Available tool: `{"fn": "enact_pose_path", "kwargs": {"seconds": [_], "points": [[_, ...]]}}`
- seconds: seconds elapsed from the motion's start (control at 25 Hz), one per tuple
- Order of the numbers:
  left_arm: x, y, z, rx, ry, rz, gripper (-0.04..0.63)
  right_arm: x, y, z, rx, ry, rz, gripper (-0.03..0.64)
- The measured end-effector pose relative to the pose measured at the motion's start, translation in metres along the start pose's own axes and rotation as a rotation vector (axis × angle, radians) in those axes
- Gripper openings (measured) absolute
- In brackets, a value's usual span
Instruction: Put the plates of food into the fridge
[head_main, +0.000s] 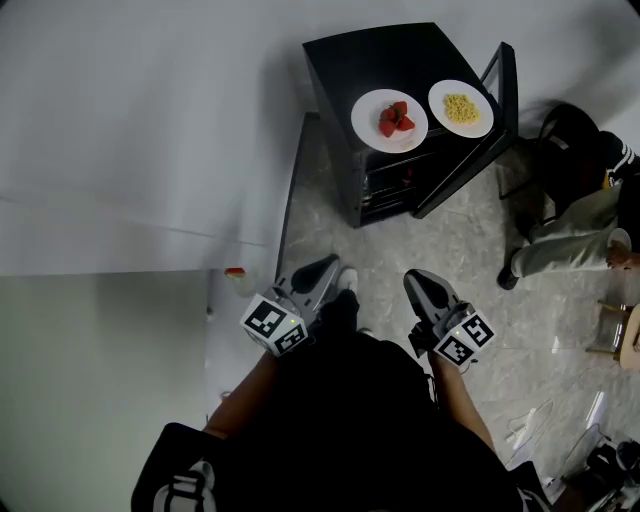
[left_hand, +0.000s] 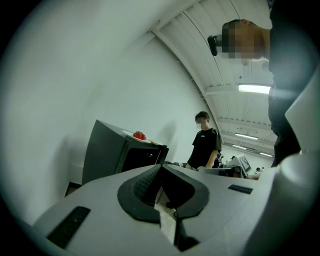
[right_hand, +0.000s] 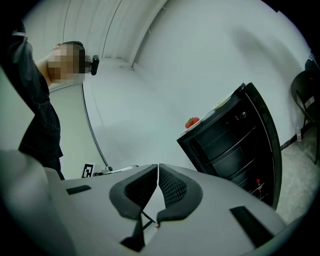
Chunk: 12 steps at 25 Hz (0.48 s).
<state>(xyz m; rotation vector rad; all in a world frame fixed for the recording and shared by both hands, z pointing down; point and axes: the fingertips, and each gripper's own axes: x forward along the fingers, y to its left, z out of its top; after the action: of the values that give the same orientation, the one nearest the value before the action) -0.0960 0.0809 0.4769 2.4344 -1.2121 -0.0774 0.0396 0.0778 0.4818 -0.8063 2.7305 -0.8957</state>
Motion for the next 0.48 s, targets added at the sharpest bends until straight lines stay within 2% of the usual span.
{"fn": "enact_pose_path", "kwargs": {"seconds": [0.48], "points": [[0.05,0.067,0.038,-0.022,0.007,-0.081,0.023,0.078,-0.038,0.038,0.031,-0.053,-0.048,0.028]]}}
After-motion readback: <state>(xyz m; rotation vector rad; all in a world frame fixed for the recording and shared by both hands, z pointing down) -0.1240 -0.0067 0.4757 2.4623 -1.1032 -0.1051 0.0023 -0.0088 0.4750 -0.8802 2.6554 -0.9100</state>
